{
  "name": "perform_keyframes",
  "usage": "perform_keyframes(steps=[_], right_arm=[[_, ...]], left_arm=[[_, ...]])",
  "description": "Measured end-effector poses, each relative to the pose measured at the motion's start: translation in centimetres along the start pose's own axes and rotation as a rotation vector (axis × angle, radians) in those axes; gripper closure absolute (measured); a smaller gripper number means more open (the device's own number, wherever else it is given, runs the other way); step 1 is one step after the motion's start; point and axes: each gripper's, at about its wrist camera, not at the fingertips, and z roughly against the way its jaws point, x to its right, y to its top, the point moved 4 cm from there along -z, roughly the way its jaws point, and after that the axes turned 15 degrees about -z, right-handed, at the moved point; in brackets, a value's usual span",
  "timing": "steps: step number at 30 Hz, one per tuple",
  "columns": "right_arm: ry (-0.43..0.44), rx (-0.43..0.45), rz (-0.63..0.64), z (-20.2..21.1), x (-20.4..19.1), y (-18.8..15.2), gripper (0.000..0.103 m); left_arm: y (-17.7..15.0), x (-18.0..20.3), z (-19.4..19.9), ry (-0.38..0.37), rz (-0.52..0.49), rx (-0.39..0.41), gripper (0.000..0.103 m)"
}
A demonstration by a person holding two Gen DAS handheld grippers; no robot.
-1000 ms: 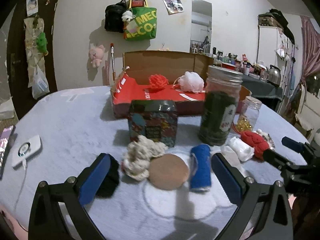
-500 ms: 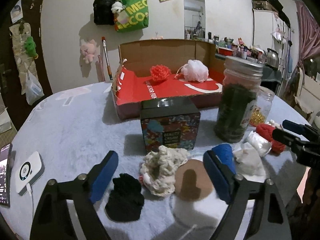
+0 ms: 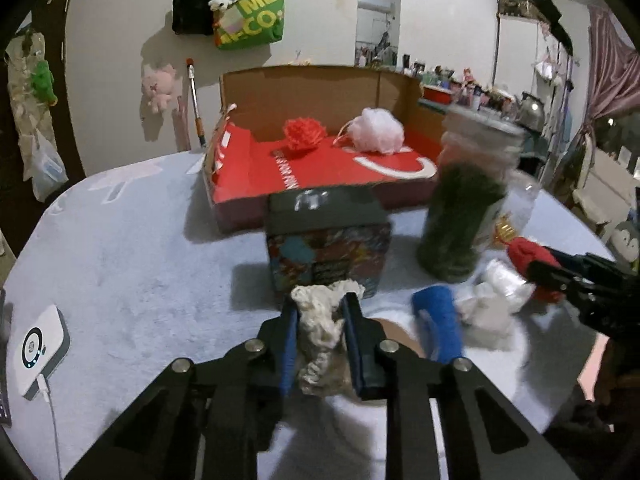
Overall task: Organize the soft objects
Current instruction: 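Grasp the cream crocheted scrunchie with the left tool while the right tool grasps the red knitted bunny, then carry the scrunchie and red bunny into the box and open both tools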
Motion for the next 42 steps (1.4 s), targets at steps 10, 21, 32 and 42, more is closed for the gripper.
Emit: perform_keyframes(steps=[10, 21, 32, 42], right_arm=[[0.097, -0.006, -0.009, 1.0, -1.2, 1.5, 0.068], [0.18, -0.06, -0.048, 0.2, -1.8, 1.5, 0.068], [0.187, -0.065, -0.063, 0.0, -1.4, 1.5, 0.068], [0.179, -0.061, -0.113, 1.0, 0.8, 2.2, 0.068]], left_arm=[[1.9, 3.5, 1.7, -0.089, -0.029, 0.077, 0.083], [3.2, 5.9, 0.3, -0.172, -0.042, 0.076, 0.084], [3.3, 6.2, 0.2, -0.175, -0.048, 0.073, 0.085], [2.3, 2.6, 1.7, -0.116, -0.003, 0.06, 0.085]])
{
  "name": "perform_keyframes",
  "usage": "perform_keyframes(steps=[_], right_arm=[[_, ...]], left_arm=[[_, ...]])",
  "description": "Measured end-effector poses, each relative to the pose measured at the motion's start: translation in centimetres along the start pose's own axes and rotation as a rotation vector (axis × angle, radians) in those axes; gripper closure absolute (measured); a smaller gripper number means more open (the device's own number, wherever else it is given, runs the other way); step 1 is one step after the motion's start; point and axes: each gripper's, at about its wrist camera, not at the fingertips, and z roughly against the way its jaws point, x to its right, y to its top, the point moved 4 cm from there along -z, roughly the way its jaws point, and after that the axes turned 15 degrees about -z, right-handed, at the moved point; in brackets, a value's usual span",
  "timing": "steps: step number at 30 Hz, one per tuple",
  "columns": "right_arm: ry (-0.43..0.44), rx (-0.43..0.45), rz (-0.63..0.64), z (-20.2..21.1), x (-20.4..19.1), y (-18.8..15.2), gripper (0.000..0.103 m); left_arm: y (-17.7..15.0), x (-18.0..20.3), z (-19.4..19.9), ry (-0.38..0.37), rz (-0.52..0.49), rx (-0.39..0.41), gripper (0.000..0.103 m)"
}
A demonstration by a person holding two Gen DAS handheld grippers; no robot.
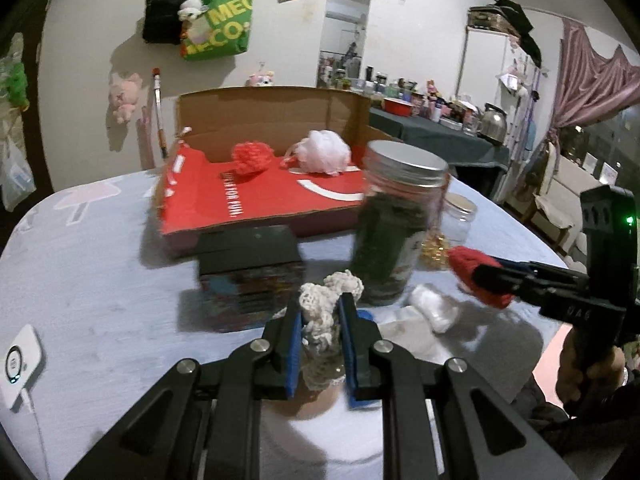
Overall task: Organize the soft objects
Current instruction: 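Carry the scrunchie and red bunny into the box and open both tools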
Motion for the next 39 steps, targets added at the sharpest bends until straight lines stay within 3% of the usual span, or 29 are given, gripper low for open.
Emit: perform_keyframes(steps=[13, 29, 39], right_arm=[[-0.024, -0.001, -0.101, 1.6, 4.2, 1.8, 0.068], [-0.062, -0.031, -0.157, 2.1, 7.7, 3.3, 0.068], [-0.063, -0.046, -0.11, 1.0, 8.5, 6.7, 0.068]], left_arm=[[-1.4, -5.7, 1.7, 0.109, 0.051, -0.044, 0.085], [-2.2, -9.2, 1.1, 0.142, 0.019, -0.093, 0.085], [-0.6, -10.9, -1.2, 0.108, -0.061, -0.075, 0.085]])
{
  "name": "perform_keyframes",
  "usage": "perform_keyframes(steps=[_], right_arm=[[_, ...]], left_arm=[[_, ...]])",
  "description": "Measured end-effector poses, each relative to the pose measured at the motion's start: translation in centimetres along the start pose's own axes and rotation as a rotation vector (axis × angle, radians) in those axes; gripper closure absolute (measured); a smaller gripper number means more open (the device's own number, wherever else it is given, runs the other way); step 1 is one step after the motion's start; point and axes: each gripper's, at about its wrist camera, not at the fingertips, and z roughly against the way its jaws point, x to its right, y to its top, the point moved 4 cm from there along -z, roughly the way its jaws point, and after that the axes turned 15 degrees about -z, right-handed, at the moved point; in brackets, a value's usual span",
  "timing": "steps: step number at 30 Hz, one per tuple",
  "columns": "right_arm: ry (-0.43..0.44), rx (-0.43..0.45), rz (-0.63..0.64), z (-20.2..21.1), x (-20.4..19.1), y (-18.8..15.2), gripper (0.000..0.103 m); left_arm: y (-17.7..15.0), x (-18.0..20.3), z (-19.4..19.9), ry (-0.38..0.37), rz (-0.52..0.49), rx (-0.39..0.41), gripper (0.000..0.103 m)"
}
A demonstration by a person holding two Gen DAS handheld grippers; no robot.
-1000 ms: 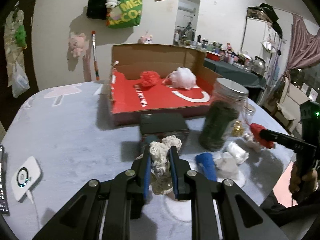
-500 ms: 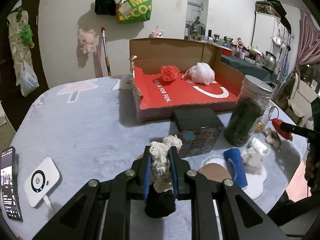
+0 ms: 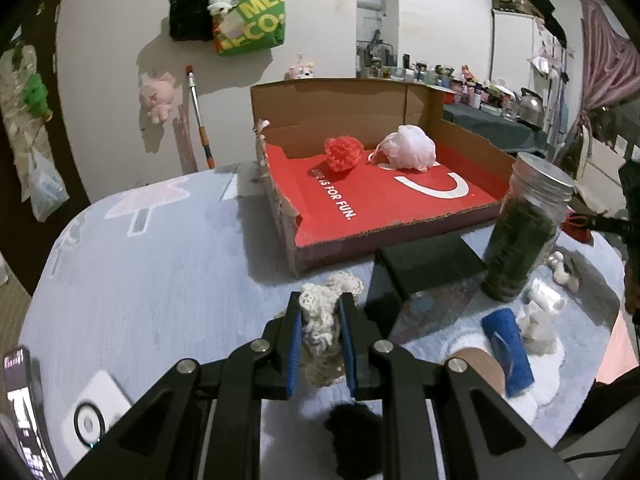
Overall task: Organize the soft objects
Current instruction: 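Carry the scrunchie and red bunny into the box and open both tools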
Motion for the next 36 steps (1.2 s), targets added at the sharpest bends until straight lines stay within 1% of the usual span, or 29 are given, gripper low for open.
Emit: perform_keyframes(steps=[6, 13, 17, 22, 26, 28, 31, 35, 36], right_arm=[[0.008, -0.011, 0.052, -0.9, -1.0, 2.0, 0.068], [0.037, 0.014, 0.123, -1.5, -3.7, 4.7, 0.068], [0.043, 0.032, 0.178, -2.1, -5.5, 6.2, 0.068], [0.058, 0.043, 0.218, -2.8, -7.3, 8.0, 0.068], [0.052, 0.044, 0.235, -3.8, -8.4, 9.6, 0.068], [0.032, 0.038, 0.24, -4.9, -9.0, 10.4, 0.068], [-0.019, -0.005, 0.255, -7.5, -9.4, 11.2, 0.068], [-0.124, -0.064, 0.29, -11.1, -9.4, 11.6, 0.068], [-0.162, -0.082, 0.299, -12.3, -9.3, 11.7, 0.068]], left_arm=[[2.0, -1.1, -0.4, -0.043, -0.017, 0.031, 0.085], [5.6, -1.4, -1.0, -0.063, -0.054, 0.054, 0.085], [7.5, -1.2, -2.0, -0.052, -0.083, 0.042, 0.085], [9.2, -0.4, -2.9, -0.056, -0.109, 0.041, 0.085], [10.7, 0.1, -4.4, -0.042, -0.131, 0.007, 0.085], [11.4, 0.4, -5.7, -0.037, -0.142, -0.021, 0.085], [12.4, 0.6, -7.6, -0.025, -0.158, -0.069, 0.085], [13.1, 0.9, -10.0, -0.005, -0.177, -0.133, 0.085], [13.4, 0.9, -10.8, 0.007, -0.187, -0.157, 0.085]])
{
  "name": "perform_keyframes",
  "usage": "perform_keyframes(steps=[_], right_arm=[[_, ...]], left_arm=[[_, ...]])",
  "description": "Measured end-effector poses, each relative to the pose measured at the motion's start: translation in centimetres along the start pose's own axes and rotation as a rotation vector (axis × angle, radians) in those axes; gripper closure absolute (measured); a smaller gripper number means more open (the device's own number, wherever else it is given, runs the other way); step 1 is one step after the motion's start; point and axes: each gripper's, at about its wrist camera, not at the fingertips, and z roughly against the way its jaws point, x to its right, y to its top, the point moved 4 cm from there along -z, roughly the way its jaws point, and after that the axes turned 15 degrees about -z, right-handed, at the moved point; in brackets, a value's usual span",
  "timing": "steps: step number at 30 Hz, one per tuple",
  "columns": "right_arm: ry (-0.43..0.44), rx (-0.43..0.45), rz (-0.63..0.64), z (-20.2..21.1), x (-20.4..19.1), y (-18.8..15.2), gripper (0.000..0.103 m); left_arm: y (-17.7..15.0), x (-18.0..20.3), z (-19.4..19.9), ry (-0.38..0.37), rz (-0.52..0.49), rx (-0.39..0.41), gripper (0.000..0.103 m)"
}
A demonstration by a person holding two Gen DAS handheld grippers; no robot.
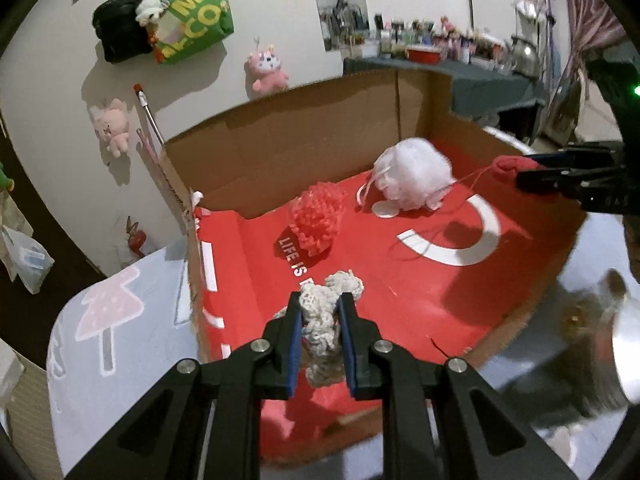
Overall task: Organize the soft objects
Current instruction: 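Carry the scrunchie and red bunny into the box and open both tools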
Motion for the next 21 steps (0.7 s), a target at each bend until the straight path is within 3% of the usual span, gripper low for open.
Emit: perform_keyframes(steps=[8, 12, 21], right_arm=[[-0.178, -0.132, 0.062, -5.8, -0.1, 0.5, 0.068], [-0.223, -0.179, 0.072, -7.6, 0.2, 0.6, 0.068], [-0.24, -0.207, 0.092, -8.9, 0.4, 0.5, 0.065]], left_arm=[[0.7, -0.7, -4.9, 0.022, 0.006, -0.148, 0.085], [0.5, -1.0, -6.7, 0.024, 0.017, -0.202, 0.085], [0.5, -1.3, -7.2, 0.038, 0.024, -0.208, 0.081]])
